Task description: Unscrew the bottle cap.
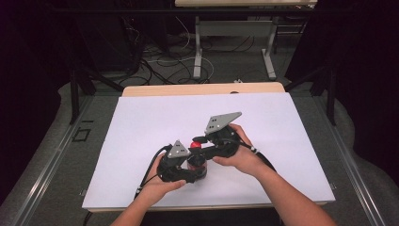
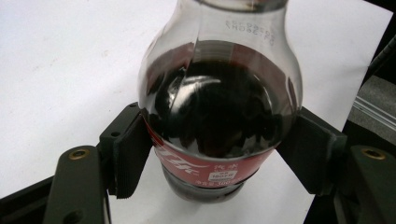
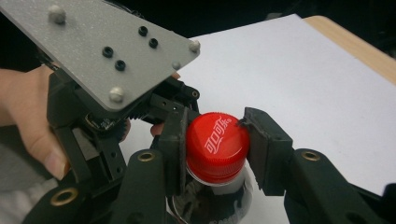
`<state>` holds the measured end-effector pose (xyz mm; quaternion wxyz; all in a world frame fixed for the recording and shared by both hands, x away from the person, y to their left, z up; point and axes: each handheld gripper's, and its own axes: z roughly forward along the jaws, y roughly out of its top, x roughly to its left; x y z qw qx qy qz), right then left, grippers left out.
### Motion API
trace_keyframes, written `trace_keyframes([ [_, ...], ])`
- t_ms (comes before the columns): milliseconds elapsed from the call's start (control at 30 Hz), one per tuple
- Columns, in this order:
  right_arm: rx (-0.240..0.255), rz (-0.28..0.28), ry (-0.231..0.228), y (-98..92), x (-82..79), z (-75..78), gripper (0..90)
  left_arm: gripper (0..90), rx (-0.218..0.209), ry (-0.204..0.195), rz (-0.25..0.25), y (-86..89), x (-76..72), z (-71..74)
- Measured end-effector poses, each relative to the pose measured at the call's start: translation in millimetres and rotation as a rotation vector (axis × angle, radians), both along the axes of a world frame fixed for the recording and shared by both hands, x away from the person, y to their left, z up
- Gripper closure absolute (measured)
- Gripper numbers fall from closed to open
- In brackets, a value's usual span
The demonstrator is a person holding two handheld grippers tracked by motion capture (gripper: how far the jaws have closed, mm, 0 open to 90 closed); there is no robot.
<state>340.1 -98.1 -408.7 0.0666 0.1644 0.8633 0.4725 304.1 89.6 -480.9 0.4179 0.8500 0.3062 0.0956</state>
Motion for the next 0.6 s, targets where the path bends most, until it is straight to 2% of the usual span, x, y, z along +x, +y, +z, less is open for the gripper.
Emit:
trace_keyframes([
  [33, 0.002, 0.013, 0.005, -1.7, 2.4, 0.9, 60.9, 30.6, 0.006, 0.000, -0.011, 1.0, 0.0, 1.2],
  [100, 0.012, 0.040, 0.015, -5.3, 6.7, 2.1, 61.0, 30.5, -0.008, -0.006, -0.002, 0.7, -0.9, 1.3],
  [200, 0.032, 0.045, 0.019, -7.0, 8.0, 1.4, 60.9, 30.5, -0.002, -0.021, -0.011, 1.7, -0.2, 1.1],
  [233, 0.024, 0.032, 0.030, -6.9, 6.7, 1.2, 60.6, 30.6, -0.004, -0.019, -0.008, 1.6, -0.7, 0.4],
  [300, 0.038, 0.002, 0.020, -5.2, 3.8, -0.5, 59.7, 30.6, 0.004, -0.028, -0.005, 1.6, -0.5, 0.3],
  [333, 0.035, -0.012, 0.012, -4.4, 1.4, -0.5, 56.8, 30.8, 0.015, -0.014, -0.010, 2.6, -0.1, 1.6],
  [400, 0.050, -0.046, -0.003, -3.0, -4.3, -0.1, 50.9, 30.9, 0.010, -0.025, 0.010, 2.3, 0.5, 0.7],
  [433, 0.046, -0.048, -0.013, -2.6, -6.3, 0.7, 50.1, 30.9, 0.015, -0.026, 0.014, 2.7, 0.8, 0.9],
  [500, 0.049, -0.103, -0.047, 0.4, -13.3, 0.7, 49.3, 30.9, 0.017, -0.027, 0.017, 3.5, 1.9, 0.8],
  [533, 0.047, -0.126, -0.058, 1.7, -15.5, 0.5, 49.3, 30.9, 0.034, -0.011, 0.001, 4.9, 2.2, 2.2],
  [600, 0.041, -0.174, -0.089, 5.1, -20.7, -0.6, 49.3, 30.9, 0.023, -0.027, 0.022, 3.4, 1.9, 0.4],
])
